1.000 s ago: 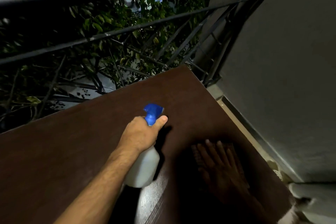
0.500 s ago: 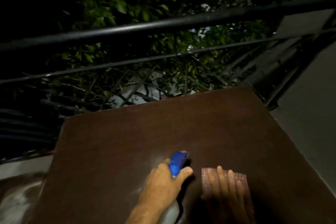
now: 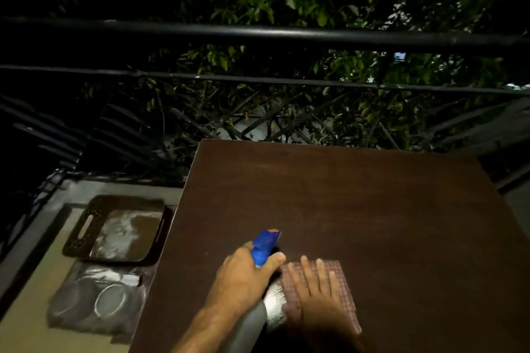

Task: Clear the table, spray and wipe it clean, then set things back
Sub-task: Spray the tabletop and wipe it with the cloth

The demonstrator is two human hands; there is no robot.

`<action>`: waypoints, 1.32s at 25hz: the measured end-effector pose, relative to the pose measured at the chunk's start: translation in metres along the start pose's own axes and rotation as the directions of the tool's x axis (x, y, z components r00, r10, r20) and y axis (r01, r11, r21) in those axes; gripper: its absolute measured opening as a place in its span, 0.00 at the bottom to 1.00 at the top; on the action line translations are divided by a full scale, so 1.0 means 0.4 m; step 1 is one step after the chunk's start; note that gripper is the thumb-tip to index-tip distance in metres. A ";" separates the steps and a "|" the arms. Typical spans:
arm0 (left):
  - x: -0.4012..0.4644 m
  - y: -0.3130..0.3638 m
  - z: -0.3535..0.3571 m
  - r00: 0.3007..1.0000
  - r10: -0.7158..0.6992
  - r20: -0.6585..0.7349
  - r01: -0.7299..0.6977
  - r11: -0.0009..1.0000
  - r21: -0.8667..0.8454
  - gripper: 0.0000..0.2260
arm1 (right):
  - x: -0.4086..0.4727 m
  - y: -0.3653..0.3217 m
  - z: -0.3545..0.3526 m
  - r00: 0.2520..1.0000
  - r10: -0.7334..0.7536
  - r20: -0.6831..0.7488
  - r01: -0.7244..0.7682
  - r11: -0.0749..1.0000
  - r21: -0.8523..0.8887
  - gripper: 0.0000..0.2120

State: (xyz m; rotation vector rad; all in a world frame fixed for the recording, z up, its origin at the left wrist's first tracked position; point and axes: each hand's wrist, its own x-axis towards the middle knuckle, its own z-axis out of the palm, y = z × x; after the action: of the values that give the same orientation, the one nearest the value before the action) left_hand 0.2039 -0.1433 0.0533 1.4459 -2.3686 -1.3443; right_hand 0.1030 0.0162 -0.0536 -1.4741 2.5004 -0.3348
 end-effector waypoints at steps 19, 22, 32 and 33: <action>-0.035 -0.197 -0.205 0.924 -0.201 -0.326 0.154 0.974 -0.164 0.21 | 0.193 -0.229 0.098 0.958 -0.227 0.176 0.219 0.974 0.065 0.36; -0.009 -0.236 -0.250 0.919 -0.205 -0.337 0.132 0.965 -0.227 0.17 | 0.196 -0.299 0.130 0.983 -0.112 0.147 0.056 0.938 0.342 0.28; 0.143 -0.491 -0.559 0.889 -0.272 -0.369 0.057 0.865 -0.499 0.06 | 0.388 -0.681 0.112 0.649 0.312 0.694 -0.427 -0.605 0.671 0.17; 0.168 -0.522 -0.587 0.882 -0.293 -0.368 0.068 0.854 -0.516 0.05 | 0.415 -0.705 0.117 0.618 0.315 0.721 -0.424 -0.638 0.642 0.17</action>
State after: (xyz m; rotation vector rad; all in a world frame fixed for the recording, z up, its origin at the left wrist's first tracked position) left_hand 0.4178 -0.3819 0.0287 1.6206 -1.4996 -1.3455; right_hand 0.2719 -0.2663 -0.0244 0.5776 1.1612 -1.5749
